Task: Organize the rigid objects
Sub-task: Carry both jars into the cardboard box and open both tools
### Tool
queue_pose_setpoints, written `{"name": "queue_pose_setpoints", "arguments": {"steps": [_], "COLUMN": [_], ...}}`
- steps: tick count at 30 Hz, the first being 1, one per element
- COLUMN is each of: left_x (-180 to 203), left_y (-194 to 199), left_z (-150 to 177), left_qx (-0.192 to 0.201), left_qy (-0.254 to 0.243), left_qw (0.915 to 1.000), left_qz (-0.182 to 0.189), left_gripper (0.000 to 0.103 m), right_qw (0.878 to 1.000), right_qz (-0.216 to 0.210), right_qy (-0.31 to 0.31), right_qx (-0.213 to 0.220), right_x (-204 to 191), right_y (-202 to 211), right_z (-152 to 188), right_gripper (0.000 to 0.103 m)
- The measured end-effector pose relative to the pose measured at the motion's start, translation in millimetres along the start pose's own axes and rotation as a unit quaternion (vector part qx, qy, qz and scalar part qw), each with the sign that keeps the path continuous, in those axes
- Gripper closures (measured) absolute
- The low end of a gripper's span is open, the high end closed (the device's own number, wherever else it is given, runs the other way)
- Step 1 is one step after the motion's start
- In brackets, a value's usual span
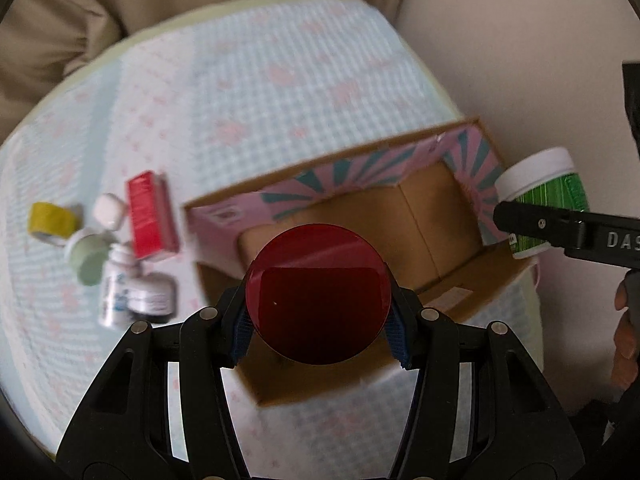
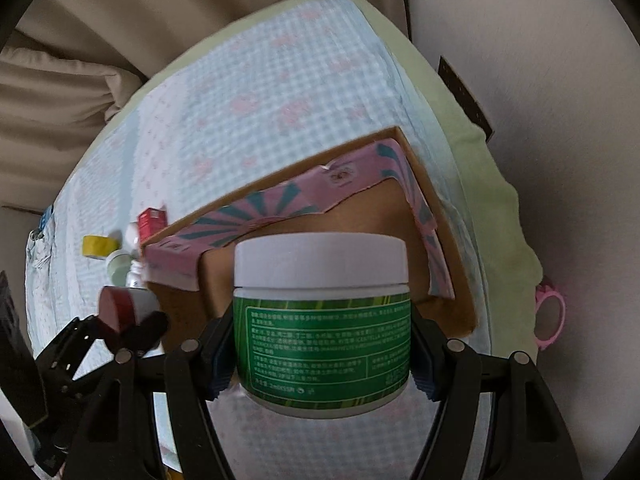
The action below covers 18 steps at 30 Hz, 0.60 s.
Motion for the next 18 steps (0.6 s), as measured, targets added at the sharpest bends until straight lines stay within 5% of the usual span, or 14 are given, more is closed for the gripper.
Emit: {"name": "queue_pose_setpoints", "arguments": {"steps": [8, 16, 17, 18], "left_x": [11, 15, 16, 17], "left_y": [-80, -101, -99, -96], "left_z": [-5, -3, -2, -3], "left_qx": [-0.076, -0.114, -0.116, -0.113], "left_qy": [-0.020, -0.049, -0.051, -0.053], "left_qw": [0.9969, 0.9922, 0.9919, 0.9922], "left_qz": [-0.008, -0.017, -0.012, -0.006], "left_gripper": [0.053, 0.050, 0.021, 0.001], "right_qw": [0.999, 0.997, 0.997, 0.997], "right_qz": [-0.012, -0.025, -0.024, -0.023], "right_qy": [-0.018, -0.008, -0.004, -0.003], "right_qx": [-0.042, -0.073, -0.077, -0.079], "right_x": [19, 13, 12, 10], "right_y": [-59, -83, -83, -82], "right_z": [-20, -24, -24, -24], "right_gripper": [0.037, 0.034, 0.030, 0.011]}}
Point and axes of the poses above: each gripper's, at about its wrist camera, not at the fingertips, and y roughly against the way its jaws point, x to its right, z to its underside, the point moved 9 cm from there along -y, roughly the way its jaws point, and after that the axes turned 6 degrees about -x, right-handed, at the moved point
